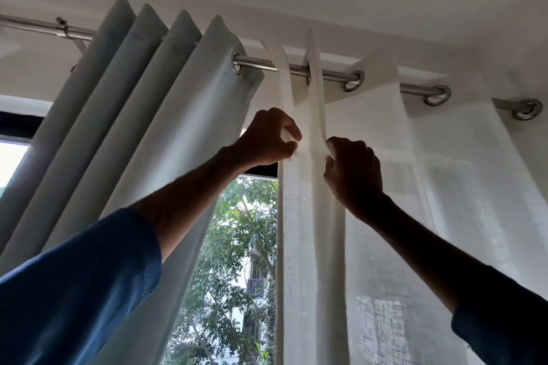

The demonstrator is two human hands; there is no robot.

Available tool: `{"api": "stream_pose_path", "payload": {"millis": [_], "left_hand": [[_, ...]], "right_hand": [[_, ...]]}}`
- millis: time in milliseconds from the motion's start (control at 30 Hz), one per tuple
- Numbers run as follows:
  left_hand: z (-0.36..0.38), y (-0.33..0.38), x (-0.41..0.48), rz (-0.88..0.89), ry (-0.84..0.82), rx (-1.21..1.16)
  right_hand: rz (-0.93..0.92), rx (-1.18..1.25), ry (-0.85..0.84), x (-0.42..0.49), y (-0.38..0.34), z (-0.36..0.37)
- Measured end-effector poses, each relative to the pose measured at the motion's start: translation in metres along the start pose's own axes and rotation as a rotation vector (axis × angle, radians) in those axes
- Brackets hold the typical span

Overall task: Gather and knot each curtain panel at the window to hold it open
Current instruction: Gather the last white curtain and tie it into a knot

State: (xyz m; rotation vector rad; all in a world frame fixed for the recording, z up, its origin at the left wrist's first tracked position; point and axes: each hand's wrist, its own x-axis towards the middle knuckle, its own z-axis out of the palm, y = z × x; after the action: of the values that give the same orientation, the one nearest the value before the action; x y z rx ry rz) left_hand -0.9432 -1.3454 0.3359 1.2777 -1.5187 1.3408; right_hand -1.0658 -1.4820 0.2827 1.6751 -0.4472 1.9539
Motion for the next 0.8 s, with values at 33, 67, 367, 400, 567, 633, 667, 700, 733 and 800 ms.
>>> {"api": "stream_pose_path", "payload": {"millis": [33,67,367,400,567,633,667,700,733,800], "left_hand": [[0.001,0.000,-0.002,0.018,0.012,0.014],[0.002,0.000,-0.004,0.035,0.030,0.025],[0.017,0.036,-0.004,-0.169,0.087,-0.079],[0.017,0.039,-0.001,-0.283,0.068,-0.177],[0.020,0.029,0.009,-0.407,0.075,-0.146],[0.022,0.026,0.009,-0.405,0.073,-0.110],[0.023,0.025,0.009,-0.386,0.072,-0.098],[0.024,0.025,0.008,-0.368,0.072,-0.072],[0.025,0.024,0.007,-0.346,0.080,-0.043],[0.027,0.020,0.005,-0.286,0.124,0.014]], "right_hand": [[0.010,-0.023,0.023,-0.001,0.007,-0.002],[0.022,-0.033,0.040,-0.002,0.012,-0.004],[-0.135,0.104,0.001,-0.022,-0.019,-0.008],[-0.154,0.121,-0.023,-0.023,-0.022,-0.008],[-0.255,0.246,-0.016,-0.028,-0.023,-0.011],[-0.291,0.275,0.024,-0.030,-0.016,-0.015],[-0.300,0.278,0.045,-0.031,-0.011,-0.015],[-0.301,0.272,0.073,-0.032,-0.003,-0.015],[-0.285,0.246,0.105,-0.031,0.006,-0.015],[-0.196,0.136,0.165,-0.024,0.030,-0.012]]}}
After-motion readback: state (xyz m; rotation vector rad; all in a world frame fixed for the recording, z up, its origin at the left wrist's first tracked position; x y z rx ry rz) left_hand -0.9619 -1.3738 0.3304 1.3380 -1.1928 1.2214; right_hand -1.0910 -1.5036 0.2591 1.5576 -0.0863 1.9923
